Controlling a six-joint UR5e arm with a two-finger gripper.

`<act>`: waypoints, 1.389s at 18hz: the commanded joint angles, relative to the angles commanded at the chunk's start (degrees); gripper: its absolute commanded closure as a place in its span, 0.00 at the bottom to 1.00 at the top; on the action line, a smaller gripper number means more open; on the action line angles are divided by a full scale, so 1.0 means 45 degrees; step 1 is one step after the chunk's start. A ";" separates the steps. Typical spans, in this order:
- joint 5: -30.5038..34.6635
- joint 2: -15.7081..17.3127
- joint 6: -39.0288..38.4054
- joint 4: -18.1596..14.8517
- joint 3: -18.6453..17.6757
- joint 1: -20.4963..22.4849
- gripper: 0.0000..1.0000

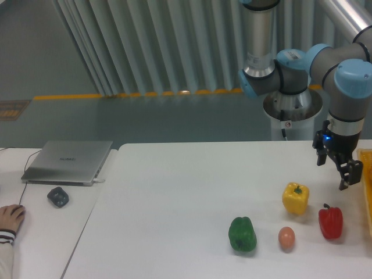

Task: Place the red peppers in a basket
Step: 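Lower the open gripper down over the red bell pepper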

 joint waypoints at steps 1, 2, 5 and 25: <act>-0.0019 -0.0039 -0.0898 0.0019 0.0079 0.0058 0.00; -0.0020 -0.0271 -0.2184 0.0058 0.0273 0.0059 0.00; -0.0117 -0.0819 -0.6089 0.1691 0.0353 -0.0135 0.00; 0.0547 -0.2266 -0.8935 0.3398 0.0138 -0.0918 0.00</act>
